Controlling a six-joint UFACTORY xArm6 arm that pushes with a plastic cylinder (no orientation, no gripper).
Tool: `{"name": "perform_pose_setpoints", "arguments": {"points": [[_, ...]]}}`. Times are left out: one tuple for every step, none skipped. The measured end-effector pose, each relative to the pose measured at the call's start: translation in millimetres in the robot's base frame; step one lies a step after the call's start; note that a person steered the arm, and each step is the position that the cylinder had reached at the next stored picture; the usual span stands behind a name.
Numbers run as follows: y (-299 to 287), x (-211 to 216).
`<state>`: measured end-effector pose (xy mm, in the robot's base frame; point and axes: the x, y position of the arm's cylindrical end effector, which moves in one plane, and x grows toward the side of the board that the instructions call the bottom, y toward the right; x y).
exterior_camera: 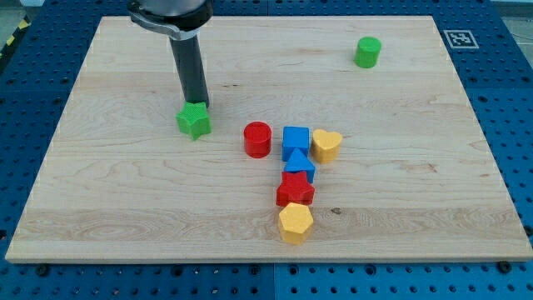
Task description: Push the green star into the red circle
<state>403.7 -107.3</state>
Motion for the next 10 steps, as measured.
{"name": "perform_pose_setpoints", "arguments": {"points": [[-16.9,19.4],[-18.1,19.4],[-36.8,39.7],[-37.9,49.0],[-29.9,62.5],[-35.4,89.0],[-34.9,115.4],[-13.1,116.3],[-7.3,102.2],[-7.3,92.9]]}}
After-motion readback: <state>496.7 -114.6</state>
